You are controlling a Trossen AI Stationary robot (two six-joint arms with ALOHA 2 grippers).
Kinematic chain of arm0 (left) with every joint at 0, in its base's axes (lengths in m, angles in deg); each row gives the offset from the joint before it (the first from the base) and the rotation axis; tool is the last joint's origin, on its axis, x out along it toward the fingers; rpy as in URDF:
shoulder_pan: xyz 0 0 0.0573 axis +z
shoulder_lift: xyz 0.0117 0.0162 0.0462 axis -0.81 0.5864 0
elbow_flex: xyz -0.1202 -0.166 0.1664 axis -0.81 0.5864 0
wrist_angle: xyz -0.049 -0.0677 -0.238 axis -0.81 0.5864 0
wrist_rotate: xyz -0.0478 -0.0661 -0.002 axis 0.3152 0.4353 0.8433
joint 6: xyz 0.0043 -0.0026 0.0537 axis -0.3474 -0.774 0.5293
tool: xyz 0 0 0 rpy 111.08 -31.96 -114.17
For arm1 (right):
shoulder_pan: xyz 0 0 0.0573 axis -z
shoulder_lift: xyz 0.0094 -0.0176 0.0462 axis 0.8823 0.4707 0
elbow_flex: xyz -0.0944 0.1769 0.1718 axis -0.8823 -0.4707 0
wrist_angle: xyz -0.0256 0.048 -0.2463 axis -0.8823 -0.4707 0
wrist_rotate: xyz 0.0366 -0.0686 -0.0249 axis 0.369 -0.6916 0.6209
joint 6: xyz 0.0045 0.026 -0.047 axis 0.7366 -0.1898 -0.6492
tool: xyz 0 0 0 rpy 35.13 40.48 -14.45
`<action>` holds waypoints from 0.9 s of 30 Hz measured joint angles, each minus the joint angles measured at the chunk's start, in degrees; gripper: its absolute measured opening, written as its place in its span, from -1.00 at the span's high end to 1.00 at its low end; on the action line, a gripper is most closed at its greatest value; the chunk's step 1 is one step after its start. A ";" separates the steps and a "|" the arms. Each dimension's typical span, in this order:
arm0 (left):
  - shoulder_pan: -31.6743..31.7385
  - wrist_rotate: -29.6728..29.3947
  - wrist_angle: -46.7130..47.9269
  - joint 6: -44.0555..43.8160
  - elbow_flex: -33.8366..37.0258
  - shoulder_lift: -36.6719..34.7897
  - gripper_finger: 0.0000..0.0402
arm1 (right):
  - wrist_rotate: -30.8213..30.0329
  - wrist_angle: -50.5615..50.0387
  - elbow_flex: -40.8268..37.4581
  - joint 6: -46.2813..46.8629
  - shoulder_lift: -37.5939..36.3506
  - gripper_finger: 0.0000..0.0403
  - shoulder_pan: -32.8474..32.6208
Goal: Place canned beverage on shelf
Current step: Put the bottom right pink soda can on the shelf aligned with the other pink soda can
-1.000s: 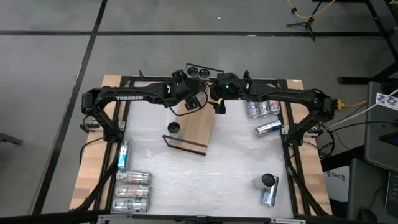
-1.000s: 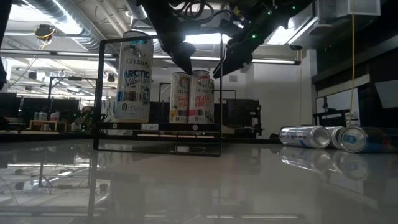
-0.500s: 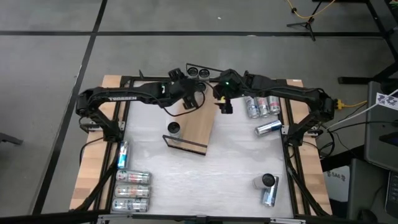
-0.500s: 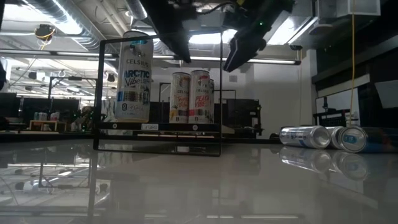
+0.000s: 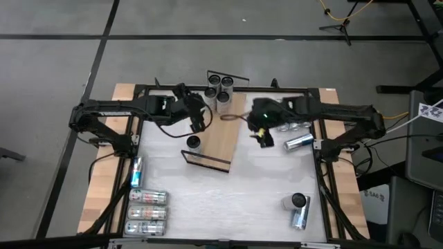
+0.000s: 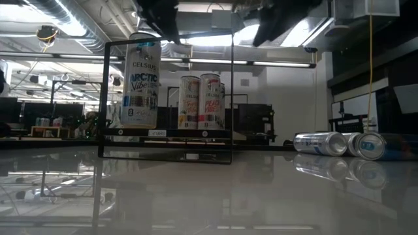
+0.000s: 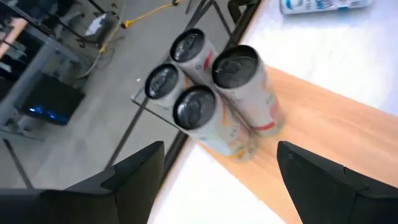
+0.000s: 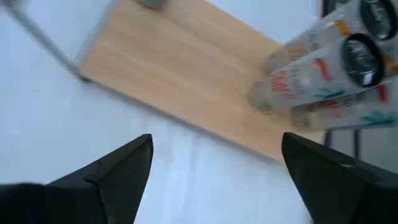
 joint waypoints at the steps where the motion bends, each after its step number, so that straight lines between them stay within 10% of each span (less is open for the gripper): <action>1: -0.75 0.02 0.03 -0.45 0.00 -0.04 -0.52 | 0.56 -1.24 0.01 2.46 -0.69 -0.75 -1.33; 13: -6.79 -0.45 -3.48 -4.50 0.00 0.17 -0.52 | 16.60 -10.36 0.00 19.89 -3.15 -0.75 -16.89; 27: -9.88 -0.61 -5.30 -8.32 0.00 0.22 -0.52 | 9.26 -11.37 0.00 48.13 -3.15 -0.75 -38.26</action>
